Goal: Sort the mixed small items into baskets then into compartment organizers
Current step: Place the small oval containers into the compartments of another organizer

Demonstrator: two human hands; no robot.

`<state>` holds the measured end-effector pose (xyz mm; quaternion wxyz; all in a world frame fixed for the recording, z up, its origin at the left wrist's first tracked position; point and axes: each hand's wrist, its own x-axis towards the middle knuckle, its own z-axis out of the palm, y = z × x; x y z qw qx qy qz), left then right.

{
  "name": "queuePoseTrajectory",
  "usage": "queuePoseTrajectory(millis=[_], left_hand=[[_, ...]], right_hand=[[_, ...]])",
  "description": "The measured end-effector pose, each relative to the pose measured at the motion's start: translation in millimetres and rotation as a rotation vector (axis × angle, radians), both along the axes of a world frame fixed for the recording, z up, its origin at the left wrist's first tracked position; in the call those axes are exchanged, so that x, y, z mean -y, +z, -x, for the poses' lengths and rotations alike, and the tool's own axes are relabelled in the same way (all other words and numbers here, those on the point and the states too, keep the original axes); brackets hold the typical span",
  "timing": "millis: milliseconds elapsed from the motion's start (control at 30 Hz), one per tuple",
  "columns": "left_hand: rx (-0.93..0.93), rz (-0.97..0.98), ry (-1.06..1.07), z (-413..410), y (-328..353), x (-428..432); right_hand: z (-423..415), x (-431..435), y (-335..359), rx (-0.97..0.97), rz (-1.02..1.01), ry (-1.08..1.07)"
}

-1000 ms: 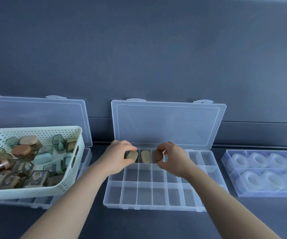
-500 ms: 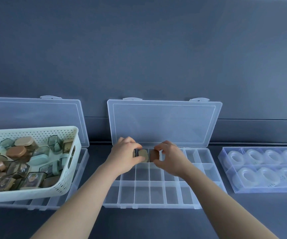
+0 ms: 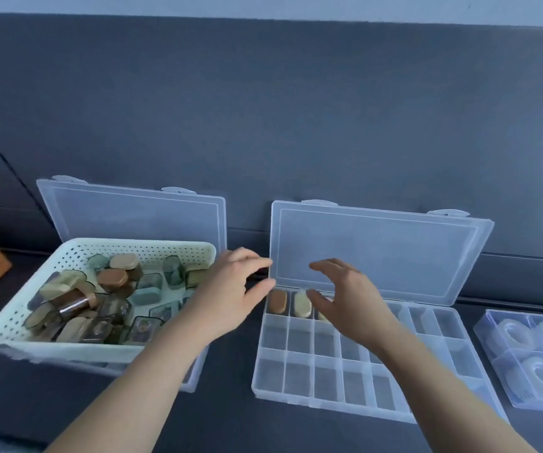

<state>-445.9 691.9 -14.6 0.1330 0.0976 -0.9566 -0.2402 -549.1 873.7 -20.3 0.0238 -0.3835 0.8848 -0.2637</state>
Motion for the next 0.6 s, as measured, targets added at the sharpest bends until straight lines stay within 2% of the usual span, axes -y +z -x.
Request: queuePoseTrajectory(millis=[133, 333, 400, 500, 600], left_hand=[[0.027, 0.04, 0.174, -57.9, 22.1, 87.6], [0.306, 0.082, 0.375, -95.6, 11.9, 189.4], [0.384, 0.112, 0.378, -94.6, 6.3, 199.9], [0.364, 0.125, 0.359, -88.7, -1.5, 206.9], [0.341, 0.04, 0.318, -90.1, -5.6, 212.8]], right_hand=[[-29.0, 60.4, 21.0, 0.042, 0.094, 0.09], [-60.2, 153.3, 25.2, 0.094, 0.066, 0.201], [-63.5, 177.8, 21.2, 0.102, 0.008, 0.197], [-62.5, 207.6, 12.9, 0.077, -0.137, 0.189], [-60.2, 224.5, 2.4, -0.024, -0.324, 0.218]])
